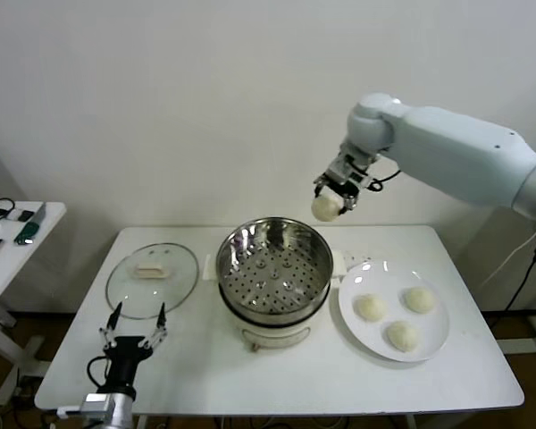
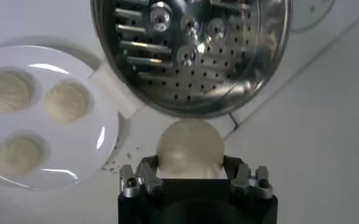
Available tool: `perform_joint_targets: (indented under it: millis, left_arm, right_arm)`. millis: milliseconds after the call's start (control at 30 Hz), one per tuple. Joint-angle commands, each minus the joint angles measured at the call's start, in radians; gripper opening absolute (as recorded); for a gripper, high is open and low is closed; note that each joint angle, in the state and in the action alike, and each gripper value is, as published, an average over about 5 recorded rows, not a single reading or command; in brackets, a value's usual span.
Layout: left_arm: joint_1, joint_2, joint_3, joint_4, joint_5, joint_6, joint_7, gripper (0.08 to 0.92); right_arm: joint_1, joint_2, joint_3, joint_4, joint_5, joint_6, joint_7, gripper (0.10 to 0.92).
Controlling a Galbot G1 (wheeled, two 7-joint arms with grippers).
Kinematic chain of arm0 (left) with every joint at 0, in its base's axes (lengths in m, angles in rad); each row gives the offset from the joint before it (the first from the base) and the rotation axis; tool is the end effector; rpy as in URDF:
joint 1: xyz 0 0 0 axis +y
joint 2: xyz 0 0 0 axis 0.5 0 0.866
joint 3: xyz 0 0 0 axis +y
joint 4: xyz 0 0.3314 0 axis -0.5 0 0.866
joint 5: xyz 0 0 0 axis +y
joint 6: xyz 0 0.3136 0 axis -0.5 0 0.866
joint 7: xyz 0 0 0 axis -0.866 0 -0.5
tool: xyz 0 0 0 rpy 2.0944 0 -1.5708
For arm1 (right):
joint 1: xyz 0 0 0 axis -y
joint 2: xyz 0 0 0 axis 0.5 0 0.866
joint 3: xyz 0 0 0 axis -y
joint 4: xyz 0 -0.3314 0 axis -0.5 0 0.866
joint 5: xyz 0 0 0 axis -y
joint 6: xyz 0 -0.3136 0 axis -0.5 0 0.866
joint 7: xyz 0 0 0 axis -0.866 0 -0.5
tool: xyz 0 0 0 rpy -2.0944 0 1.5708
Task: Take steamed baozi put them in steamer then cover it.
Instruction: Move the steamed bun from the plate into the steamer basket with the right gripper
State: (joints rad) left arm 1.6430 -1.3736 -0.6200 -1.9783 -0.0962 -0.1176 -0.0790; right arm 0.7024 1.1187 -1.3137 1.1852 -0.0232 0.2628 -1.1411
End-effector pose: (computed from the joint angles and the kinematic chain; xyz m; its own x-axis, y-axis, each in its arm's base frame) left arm 0.1263 0.0678 -0.3244 -0.9960 -0.0729 0.0512 -0.0660 0.9898 0.1266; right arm 0.5319 0.0559 0.0184 -0.3028 -0.1052 0.9472 -0.4848 -0.8387 -0.2481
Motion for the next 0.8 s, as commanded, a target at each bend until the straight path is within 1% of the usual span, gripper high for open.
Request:
perform_joint_targets:
  millis: [33, 200, 367, 567, 800]
  left_arm:
    - [0.005, 0.013, 0.006, 0.002, 0.001, 0.003, 0.001, 0.823]
    - [0.006, 0.017, 0.009, -0.001, 0.005, 0.003, 0.001, 0.823]
    - [0.009, 0.015, 0.009, -0.006, 0.01, 0.002, 0.001, 0.823]
    - [0.013, 0.008, 0.01, -0.008, 0.014, 0.004, 0.002, 0.823]
    - [0.006, 0.01, 0.01, -0.004, 0.013, 0.009, 0.001, 0.823]
  right_arm:
    - [-0.024, 0.141, -0.028, 0.063, -0.123, 0.065, 0.005, 0.704]
    - [-0.104, 0.192, -0.011, 0.025, -0.242, 0.112, 0.012, 0.704]
    - [-0.195, 0.24, 0.015, -0.06, -0.339, 0.154, 0.024, 0.706]
    - [-0.255, 0.288, 0.034, -0.168, -0.379, 0.177, 0.037, 0.712]
    - [-0.281, 0.309, 0.045, -0.202, -0.381, 0.188, 0.039, 0.712]
